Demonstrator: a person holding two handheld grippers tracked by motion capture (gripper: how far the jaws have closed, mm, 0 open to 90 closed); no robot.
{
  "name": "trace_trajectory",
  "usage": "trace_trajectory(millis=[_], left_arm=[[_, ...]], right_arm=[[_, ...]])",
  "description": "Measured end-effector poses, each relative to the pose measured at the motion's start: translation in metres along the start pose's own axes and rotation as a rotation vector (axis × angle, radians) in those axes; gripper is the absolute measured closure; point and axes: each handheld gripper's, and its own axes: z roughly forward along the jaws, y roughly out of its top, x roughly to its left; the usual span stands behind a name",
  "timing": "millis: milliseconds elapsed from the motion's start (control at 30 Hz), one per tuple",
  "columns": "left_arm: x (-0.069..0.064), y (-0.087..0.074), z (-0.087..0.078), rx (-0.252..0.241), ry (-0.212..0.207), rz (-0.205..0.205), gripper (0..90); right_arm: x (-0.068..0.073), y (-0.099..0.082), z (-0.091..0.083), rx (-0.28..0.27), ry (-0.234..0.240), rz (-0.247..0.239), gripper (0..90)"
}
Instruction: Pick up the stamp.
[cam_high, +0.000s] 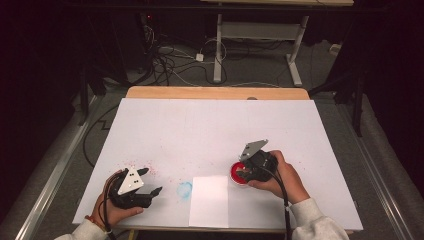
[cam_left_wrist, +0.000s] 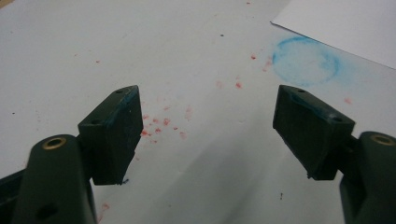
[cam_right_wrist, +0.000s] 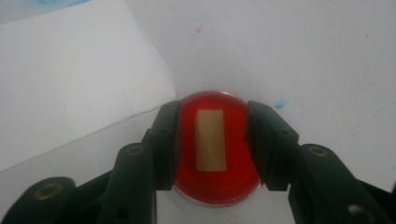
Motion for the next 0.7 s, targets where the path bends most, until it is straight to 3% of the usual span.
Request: trace_trajectory(millis=[200, 500, 700], left_arm=[[0.000, -0.003, -0.003, 0.007, 0.007, -0.003, 23.4], [-0.001, -0.005, -0.004, 0.021, 0.018, 0.000, 23.4], [-0.001, -0.006, -0.004, 0.019, 0.014, 0.000, 22.9]], right_arm=[[-0.003, -0.002, 0.011, 0.056, 0.006, 0.016, 64.5], [-0.003, -0.002, 0.020, 0.071, 0.021, -0.010, 74.9], [-0.002, -0.002, 0.019, 0.068, 0.023, -0.016, 75.5]])
